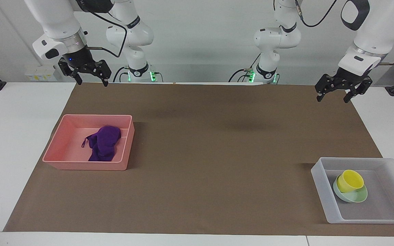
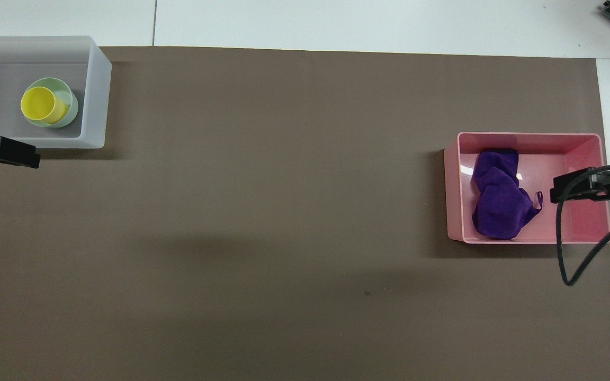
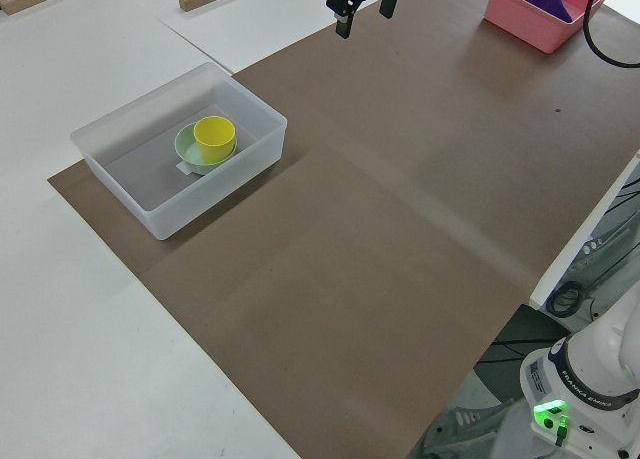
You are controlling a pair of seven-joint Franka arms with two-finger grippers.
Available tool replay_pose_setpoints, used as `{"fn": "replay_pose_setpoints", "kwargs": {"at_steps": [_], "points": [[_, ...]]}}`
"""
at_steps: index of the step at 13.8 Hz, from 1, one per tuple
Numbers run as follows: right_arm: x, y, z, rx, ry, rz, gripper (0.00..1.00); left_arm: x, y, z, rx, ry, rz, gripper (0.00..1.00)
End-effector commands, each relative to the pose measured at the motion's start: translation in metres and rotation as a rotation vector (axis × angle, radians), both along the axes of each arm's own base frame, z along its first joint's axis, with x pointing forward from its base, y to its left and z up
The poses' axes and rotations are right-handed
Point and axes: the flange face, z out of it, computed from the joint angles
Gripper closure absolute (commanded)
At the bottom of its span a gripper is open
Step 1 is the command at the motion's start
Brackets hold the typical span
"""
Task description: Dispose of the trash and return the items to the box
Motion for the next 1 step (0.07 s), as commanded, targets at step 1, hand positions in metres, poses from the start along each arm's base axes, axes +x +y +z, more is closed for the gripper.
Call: {"fn": "replay_pose_setpoints", "kwargs": {"at_steps": [1], "points": [[-0.0073, -0.0046, 0.0003, -0.005, -0.011, 0.022, 0.0, -0.0063, 0.0023, -0.0014, 0.014, 0.015, 0.012, 0.0]]}}
